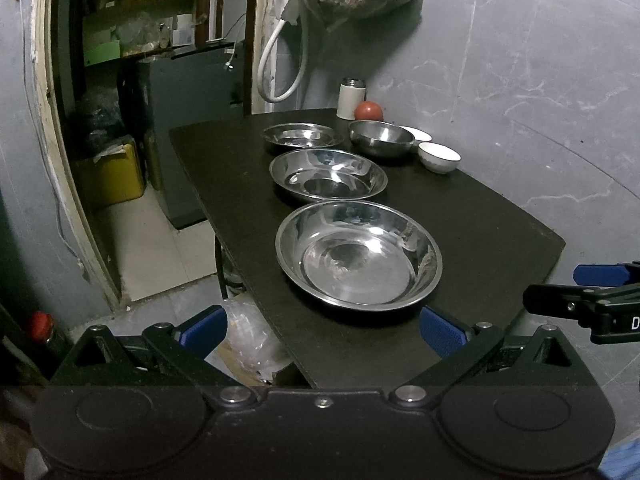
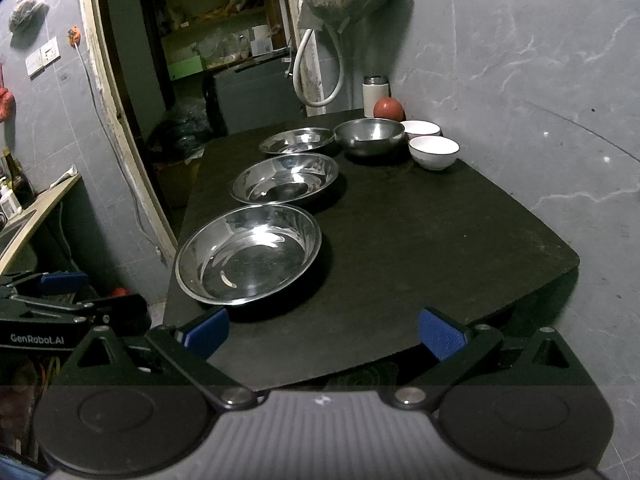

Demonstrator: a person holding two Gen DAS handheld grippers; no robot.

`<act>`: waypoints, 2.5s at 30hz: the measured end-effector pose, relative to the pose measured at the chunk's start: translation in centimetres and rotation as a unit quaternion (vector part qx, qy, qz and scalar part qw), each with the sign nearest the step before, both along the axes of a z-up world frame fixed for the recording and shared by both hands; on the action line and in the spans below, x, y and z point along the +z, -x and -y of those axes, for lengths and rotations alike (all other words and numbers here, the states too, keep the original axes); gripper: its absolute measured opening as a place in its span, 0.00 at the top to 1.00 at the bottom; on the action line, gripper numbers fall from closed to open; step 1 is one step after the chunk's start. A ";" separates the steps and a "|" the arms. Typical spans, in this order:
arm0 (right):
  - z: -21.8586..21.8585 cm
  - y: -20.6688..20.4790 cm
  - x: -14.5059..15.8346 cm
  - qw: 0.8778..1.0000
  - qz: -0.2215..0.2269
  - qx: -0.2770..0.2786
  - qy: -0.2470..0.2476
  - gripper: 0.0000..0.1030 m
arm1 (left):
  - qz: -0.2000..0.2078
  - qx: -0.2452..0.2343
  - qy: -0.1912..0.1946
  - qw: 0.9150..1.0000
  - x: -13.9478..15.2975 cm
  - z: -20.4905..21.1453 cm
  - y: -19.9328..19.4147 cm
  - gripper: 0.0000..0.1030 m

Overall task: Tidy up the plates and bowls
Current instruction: 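Move the left gripper to the rim of the largest steel plate and grasp it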

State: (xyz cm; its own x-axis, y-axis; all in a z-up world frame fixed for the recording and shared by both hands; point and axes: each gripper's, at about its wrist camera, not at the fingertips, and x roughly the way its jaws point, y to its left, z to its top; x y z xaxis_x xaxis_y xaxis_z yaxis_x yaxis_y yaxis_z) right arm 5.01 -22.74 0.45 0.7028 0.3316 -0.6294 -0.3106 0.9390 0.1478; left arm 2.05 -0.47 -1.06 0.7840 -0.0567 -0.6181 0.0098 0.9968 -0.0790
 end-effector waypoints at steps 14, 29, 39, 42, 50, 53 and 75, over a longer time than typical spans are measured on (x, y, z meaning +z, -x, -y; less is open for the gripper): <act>-0.7 -0.7 -0.1 1.000 -0.006 0.006 0.003 0.00 | -0.001 0.053 0.025 0.998 0.5 -2.9 -1.1 0.01; -1.1 -8.2 -0.4 1.000 -0.015 0.003 -0.009 0.00 | -0.027 0.149 0.079 0.985 2.6 -7.9 -15.7 0.01; -2.0 -19.1 -1.5 0.999 -0.029 0.033 -0.023 0.00 | -0.090 0.159 0.079 0.980 0.9 -7.7 -26.4 0.08; -2.4 -22.5 -1.9 0.998 -0.039 0.039 -0.027 0.00 | -0.117 0.162 0.081 0.976 -0.2 -7.5 -28.3 0.09; -3.4 -27.7 -3.7 0.995 -0.066 0.062 -0.046 0.02 | -0.160 0.170 0.081 0.969 -2.0 -6.9 -30.6 0.22; -3.9 -28.7 -4.3 0.993 -0.077 0.069 -0.050 0.06 | -0.172 0.171 0.092 0.966 -2.6 -6.9 -31.0 0.33; -6.2 -29.8 -5.6 0.989 -0.105 0.093 -0.052 0.69 | -0.168 0.167 0.127 0.963 -3.2 -6.9 -31.4 0.86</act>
